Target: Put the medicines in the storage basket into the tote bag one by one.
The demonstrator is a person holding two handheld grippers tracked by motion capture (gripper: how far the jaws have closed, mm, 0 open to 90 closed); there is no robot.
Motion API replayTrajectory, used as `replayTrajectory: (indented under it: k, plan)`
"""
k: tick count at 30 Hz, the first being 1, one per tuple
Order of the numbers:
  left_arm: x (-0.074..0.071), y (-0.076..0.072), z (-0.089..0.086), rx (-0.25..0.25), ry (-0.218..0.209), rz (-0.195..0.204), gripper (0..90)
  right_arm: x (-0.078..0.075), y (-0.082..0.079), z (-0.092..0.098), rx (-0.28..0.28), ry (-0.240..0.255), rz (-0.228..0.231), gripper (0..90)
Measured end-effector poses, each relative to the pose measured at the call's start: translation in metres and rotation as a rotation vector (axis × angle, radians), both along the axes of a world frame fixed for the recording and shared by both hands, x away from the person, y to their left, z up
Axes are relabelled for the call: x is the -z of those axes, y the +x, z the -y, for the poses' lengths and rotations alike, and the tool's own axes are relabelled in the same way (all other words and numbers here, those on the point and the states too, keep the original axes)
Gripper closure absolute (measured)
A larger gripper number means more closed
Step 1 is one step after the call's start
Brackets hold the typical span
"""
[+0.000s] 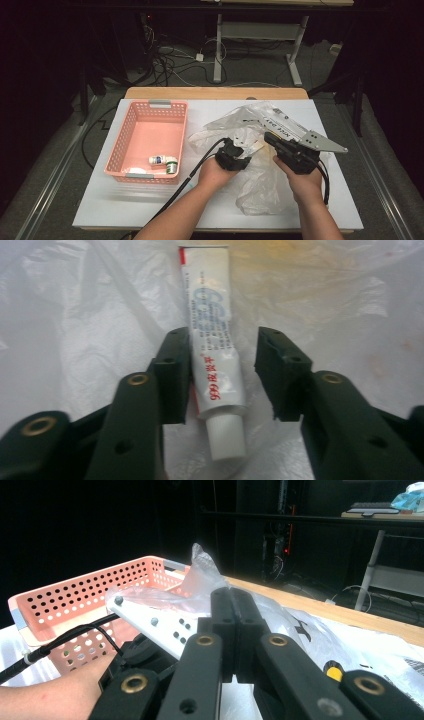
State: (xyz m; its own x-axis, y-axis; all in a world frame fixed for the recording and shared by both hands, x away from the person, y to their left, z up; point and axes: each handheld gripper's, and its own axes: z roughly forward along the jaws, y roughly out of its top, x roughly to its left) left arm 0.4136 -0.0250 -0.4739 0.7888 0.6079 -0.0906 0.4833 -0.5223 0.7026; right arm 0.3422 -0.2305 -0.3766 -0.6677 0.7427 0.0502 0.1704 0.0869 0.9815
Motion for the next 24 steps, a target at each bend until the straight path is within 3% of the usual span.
replayTrajectory:
  k: [6,8,11,18,24]
  plan:
    - [-0.003,-0.009,-0.004,0.023,-0.002,0.013,44.3,0.000,0.000,0.001,-0.001,-0.002,0.001,90.0]
    - [-0.003,-0.013,-0.006,0.039,-0.029,0.001,40.8,0.000,0.000,0.001,-0.001,-0.003,0.003,90.0]
    - [-0.005,-0.019,-0.011,0.063,-0.024,-0.006,35.8,0.000,0.000,0.002,0.003,-0.005,0.002,90.0]
    - [-0.014,-0.035,-0.027,0.076,-0.100,-0.021,26.8,-0.001,-0.001,0.001,0.002,-0.008,0.002,90.0]
    - [-0.021,-0.051,-0.036,0.095,-0.110,-0.022,12.1,-0.001,-0.001,0.002,0.003,-0.011,0.003,90.0]
